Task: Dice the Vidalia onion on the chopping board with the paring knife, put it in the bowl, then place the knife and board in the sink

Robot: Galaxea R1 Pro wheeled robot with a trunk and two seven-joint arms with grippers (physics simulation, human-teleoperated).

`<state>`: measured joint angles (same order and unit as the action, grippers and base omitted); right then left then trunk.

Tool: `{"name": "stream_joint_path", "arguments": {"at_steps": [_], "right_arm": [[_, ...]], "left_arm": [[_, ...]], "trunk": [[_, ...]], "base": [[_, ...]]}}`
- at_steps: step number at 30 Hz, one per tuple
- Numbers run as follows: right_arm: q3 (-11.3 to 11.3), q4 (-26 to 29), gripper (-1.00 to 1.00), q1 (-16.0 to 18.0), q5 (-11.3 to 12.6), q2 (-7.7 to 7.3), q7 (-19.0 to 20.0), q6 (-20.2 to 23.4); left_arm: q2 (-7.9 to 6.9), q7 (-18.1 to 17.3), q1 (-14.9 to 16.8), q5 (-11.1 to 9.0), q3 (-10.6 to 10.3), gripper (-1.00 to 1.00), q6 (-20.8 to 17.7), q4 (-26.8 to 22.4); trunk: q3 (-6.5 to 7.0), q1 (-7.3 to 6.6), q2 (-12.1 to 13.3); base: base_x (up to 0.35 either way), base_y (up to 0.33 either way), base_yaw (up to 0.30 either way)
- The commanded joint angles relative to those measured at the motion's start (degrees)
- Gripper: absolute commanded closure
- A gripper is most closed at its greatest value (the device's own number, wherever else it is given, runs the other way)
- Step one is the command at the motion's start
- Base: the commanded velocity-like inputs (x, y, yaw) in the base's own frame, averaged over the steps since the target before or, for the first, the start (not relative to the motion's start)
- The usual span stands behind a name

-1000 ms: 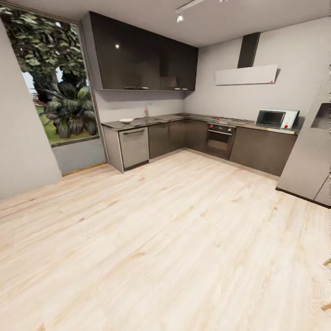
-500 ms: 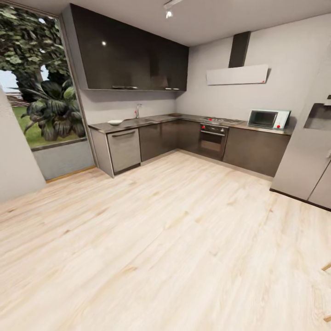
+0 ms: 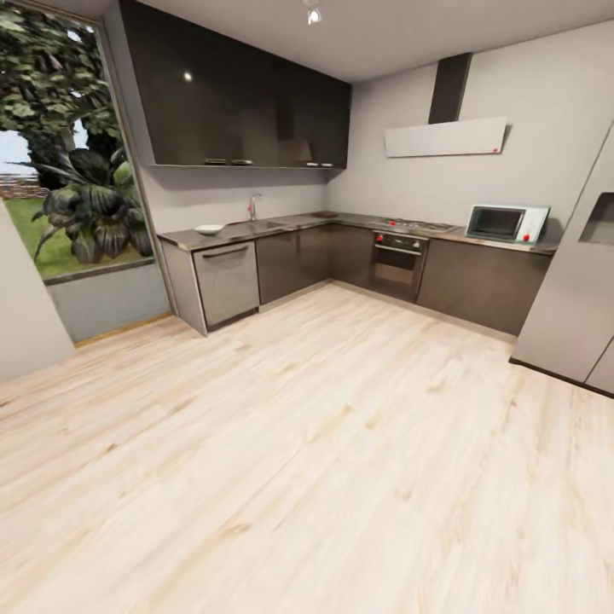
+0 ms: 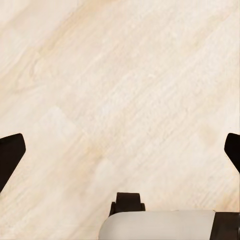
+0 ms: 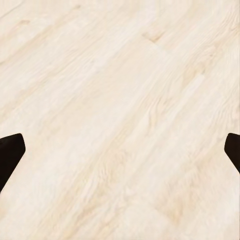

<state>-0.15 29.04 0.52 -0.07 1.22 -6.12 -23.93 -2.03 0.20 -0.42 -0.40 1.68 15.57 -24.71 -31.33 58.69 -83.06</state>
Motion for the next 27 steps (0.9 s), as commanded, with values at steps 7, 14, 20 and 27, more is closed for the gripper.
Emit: {"name": "stream_joint_path", "arguments": {"at_steps": [7,14,20,27], "right_arm": [[-0.02,-0.03,-1.00,0.06,-0.01,0.02,-0.21,-0.16],[-0.03,-0.03,-1.00,0.08,-0.01,0.02,-0.21,-0.16],[-0.03,-0.03,-1.00,0.06,-0.01,0.02,-0.21,-0.16],[-0.03,-0.03,-1.00,0.08,-0.01,0.02,-0.21,-0.16]], "left_arm": [[0.01,0.03,-0.02,-0.04,0.03,-1.00,0.07,-0.08],[0.01,0.06,-0.02,-0.04,0.02,-1.00,0.07,-0.08],[0.01,0.04,-0.02,-0.04,0.03,-1.00,0.07,-0.08],[0.01,0.04,-0.02,-0.04,0.03,-1.00,0.07,-0.08]], "trunk": [[-0.04,0.03,-0.02],[-0.04,0.03,-0.02],[-0.04,0.03,-0.02],[-0.04,0.03,-0.02]], "base": [[0.318,0.000,0.000],[0.318,0.000,0.000],[0.318,0.000,0.000],[0.318,0.000,0.000]]}}
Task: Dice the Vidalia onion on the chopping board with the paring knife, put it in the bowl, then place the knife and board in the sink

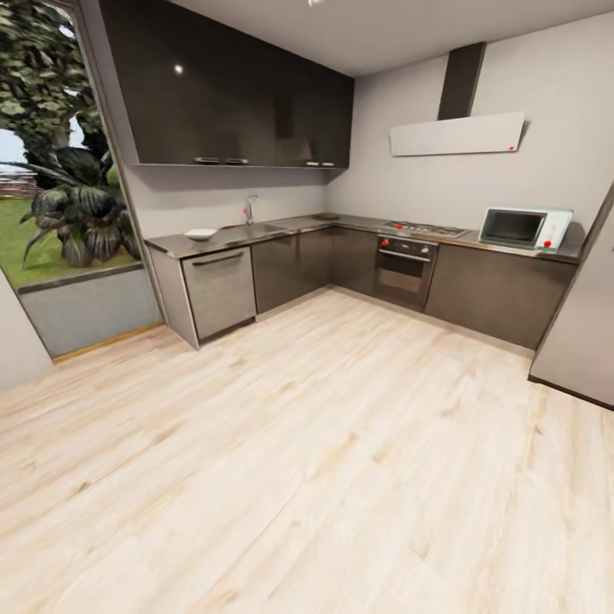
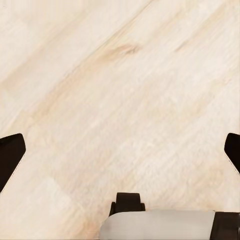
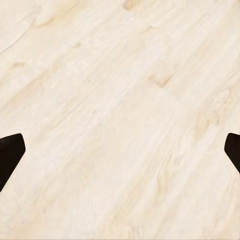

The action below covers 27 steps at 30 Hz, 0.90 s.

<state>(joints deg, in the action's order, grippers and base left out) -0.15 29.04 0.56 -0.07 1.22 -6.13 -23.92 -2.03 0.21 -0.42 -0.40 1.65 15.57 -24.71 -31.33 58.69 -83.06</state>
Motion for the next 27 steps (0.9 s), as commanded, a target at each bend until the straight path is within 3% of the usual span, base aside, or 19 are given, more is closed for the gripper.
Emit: {"name": "stream_joint_path", "arguments": {"at_steps": [1,27], "right_arm": [[-0.02,-0.04,-1.00,0.02,-0.01,0.01,-0.19,-0.16],[-0.02,-0.04,-1.00,0.00,-0.01,0.01,-0.19,-0.18]], "left_arm": [[0.01,0.01,-0.02,-0.04,0.05,-1.00,0.07,-0.08],[0.01,0.05,-0.03,-0.04,0.02,-1.00,0.07,-0.08]], "trunk": [[-0.04,0.03,-0.02],[-0.04,0.03,-0.02]], "base": [[0.318,0.000,0.000],[0.318,0.000,0.000]]}}
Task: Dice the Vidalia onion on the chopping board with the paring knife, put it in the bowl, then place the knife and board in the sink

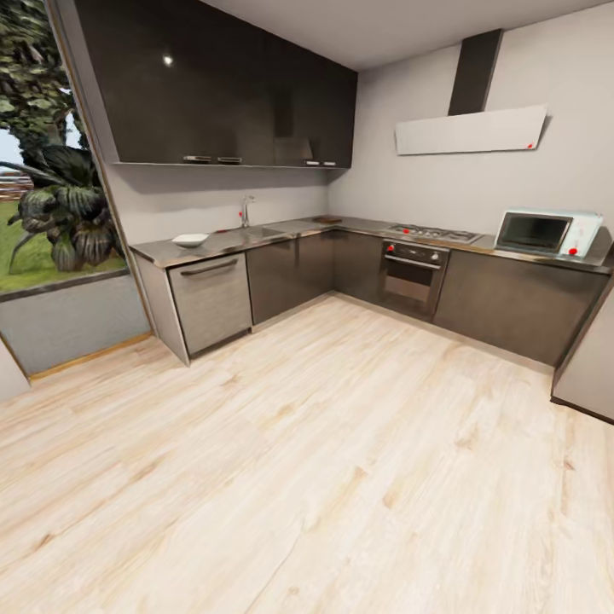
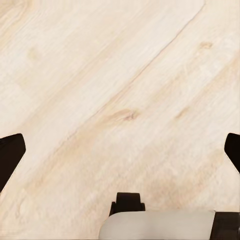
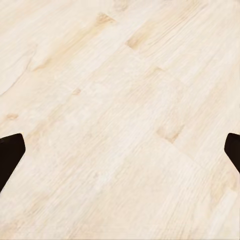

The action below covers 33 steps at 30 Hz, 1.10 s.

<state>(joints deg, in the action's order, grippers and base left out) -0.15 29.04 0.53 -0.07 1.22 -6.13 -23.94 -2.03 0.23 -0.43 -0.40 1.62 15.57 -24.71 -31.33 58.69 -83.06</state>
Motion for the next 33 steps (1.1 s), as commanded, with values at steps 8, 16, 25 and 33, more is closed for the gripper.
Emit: {"name": "stream_joint_path", "arguments": {"at_steps": [8,16,25,33], "right_arm": [[-0.02,-0.04,-1.00,0.03,-0.01,0.01,-0.19,-0.15],[-0.02,-0.04,-1.00,0.03,-0.01,0.01,-0.19,-0.16],[-0.01,-0.04,-1.00,0.02,-0.01,0.01,-0.19,-0.16],[-0.01,-0.04,-1.00,0.04,-0.01,0.01,-0.19,-0.17]], "left_arm": [[0.01,0.03,-0.01,-0.04,0.06,-1.00,0.07,-0.08],[0.01,0.03,-0.01,-0.04,0.05,-1.00,0.07,-0.08],[0.01,0.03,-0.03,-0.04,0.05,-1.00,0.07,-0.08],[0.01,0.03,-0.01,-0.04,0.05,-1.00,0.07,-0.08]], "trunk": [[-0.04,0.03,-0.02],[-0.04,0.03,-0.02],[-0.04,0.03,-0.02],[-0.04,0.03,-0.02]], "base": [[0.318,-0.009,0.000],[0.318,-0.064,0.000],[0.318,-0.073,0.000],[0.318,-0.075,0.000]]}}
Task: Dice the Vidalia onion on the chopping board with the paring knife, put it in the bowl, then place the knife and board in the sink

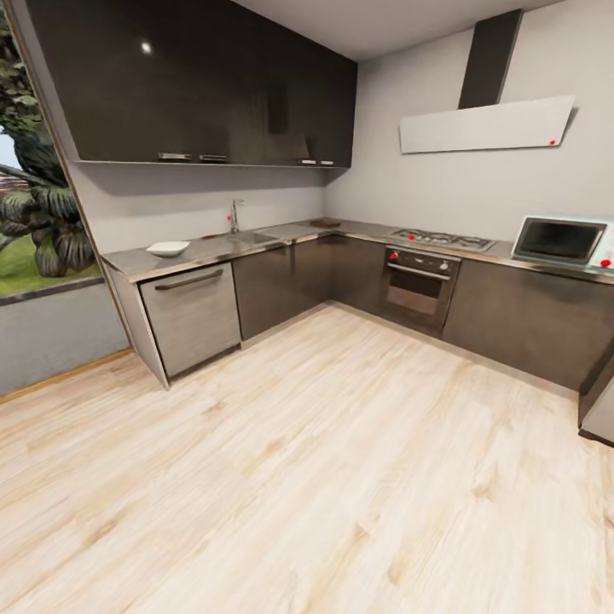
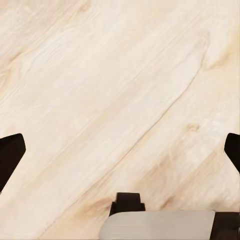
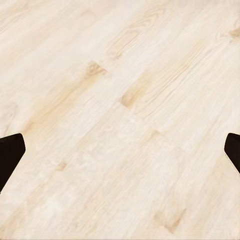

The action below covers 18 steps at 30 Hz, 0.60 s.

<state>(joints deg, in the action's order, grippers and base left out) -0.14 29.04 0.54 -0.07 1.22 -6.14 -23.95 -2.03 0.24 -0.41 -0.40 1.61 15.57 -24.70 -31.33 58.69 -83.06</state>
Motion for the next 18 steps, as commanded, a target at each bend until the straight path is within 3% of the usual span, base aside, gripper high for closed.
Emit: {"name": "stream_joint_path", "arguments": {"at_steps": [1,18], "right_arm": [[-0.03,-0.04,-1.00,0.03,-0.01,0.01,-0.19,-0.15],[0.03,-0.04,-1.00,0.03,-0.01,0.01,-0.19,-0.14]], "left_arm": [[0.01,0.02,-0.03,-0.04,0.06,-1.00,0.07,-0.08],[0.16,0.02,-0.02,0.01,0.06,-1.00,0.07,-0.01]], "trunk": [[-0.04,0.03,-0.02],[-0.04,0.03,-0.02]], "base": [[0.318,-0.075,0.000],[0.318,-0.081,0.100]]}}
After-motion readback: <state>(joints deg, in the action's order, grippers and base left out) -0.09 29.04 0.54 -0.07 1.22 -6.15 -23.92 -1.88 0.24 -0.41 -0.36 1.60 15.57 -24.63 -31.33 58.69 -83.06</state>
